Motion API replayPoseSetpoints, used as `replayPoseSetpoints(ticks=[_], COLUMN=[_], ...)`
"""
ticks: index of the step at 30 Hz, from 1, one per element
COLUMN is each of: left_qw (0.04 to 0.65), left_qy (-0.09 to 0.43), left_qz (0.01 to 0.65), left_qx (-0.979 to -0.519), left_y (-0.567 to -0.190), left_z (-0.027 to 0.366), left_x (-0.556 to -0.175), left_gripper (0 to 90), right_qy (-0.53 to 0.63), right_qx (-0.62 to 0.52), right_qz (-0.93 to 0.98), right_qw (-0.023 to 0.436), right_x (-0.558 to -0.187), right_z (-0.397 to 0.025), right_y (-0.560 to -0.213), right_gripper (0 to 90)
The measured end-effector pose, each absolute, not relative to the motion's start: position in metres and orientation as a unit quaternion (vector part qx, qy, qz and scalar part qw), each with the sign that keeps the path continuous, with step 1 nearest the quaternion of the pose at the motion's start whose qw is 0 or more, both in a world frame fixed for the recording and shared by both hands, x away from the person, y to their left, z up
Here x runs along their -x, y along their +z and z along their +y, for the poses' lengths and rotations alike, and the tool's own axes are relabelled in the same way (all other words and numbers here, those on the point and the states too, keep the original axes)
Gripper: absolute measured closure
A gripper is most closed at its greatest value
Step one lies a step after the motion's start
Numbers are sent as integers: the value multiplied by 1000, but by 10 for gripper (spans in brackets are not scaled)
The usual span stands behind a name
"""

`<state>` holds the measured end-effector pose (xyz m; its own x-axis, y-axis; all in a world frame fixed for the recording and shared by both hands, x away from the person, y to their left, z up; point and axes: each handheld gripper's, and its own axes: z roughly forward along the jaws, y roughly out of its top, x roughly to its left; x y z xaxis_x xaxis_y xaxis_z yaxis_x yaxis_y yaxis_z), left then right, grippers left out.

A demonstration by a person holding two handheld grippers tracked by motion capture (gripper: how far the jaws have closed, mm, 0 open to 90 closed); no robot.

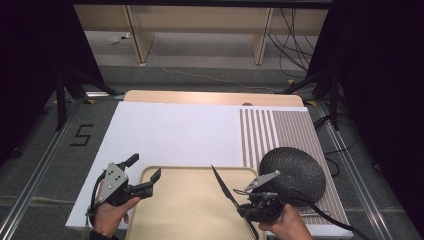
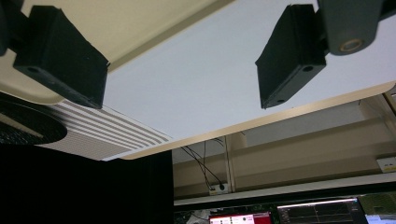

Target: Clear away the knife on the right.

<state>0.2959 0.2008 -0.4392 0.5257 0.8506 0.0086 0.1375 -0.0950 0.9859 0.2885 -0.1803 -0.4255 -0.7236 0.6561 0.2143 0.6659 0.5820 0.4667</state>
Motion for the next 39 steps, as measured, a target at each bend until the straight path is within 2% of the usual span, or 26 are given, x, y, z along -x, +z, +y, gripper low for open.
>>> replayPoseSetpoints(ticks=[11, 39], left_qw=[563, 563], left_qy=[317, 316], left_qz=[369, 367], left_qx=[-669, -669], left_y=[-439, -440], left_z=[200, 200], left_x=[-296, -296], left_gripper=[161, 160], right_qy=[-226, -167], right_qx=[370, 374], right_qz=[-901, -912], right_qw=[23, 14], right_x=[-287, -289], right_z=[-174, -165], right_y=[-435, -457], right_gripper=[807, 791])
